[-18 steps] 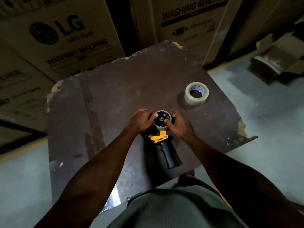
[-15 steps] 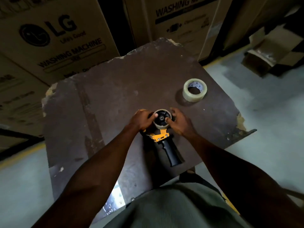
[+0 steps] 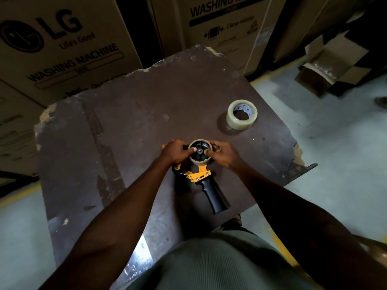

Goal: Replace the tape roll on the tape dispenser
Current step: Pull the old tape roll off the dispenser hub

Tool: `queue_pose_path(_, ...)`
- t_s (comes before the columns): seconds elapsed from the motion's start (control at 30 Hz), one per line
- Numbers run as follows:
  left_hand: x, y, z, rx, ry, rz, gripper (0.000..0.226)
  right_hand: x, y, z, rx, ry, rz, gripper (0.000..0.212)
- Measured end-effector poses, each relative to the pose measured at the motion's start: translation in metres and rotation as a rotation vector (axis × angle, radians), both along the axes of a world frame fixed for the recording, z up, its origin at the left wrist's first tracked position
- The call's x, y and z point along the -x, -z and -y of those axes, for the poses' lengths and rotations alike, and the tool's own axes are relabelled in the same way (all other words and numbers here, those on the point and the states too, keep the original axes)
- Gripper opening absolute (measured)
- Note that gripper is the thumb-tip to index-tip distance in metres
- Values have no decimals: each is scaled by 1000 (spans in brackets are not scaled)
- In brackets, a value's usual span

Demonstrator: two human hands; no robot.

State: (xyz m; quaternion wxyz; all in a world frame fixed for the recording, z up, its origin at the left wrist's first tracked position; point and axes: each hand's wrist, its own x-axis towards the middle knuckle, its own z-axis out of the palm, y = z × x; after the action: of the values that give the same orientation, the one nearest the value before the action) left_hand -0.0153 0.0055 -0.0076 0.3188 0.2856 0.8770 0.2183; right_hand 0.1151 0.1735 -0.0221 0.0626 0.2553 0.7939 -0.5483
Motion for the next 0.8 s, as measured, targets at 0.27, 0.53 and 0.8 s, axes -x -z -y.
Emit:
queue_pose_path(0.27,8,-5,-5,-3,50,160,23,1,5,3,95,96,2,25)
queue_pose_path(0.53,7,-5,-11,51,-2,199,22,1,9,4,124,151,13,26)
queue_pose_path(0.8,4,-4,-15,55,-64,177,23,7,44,-6,-7,125,52,32)
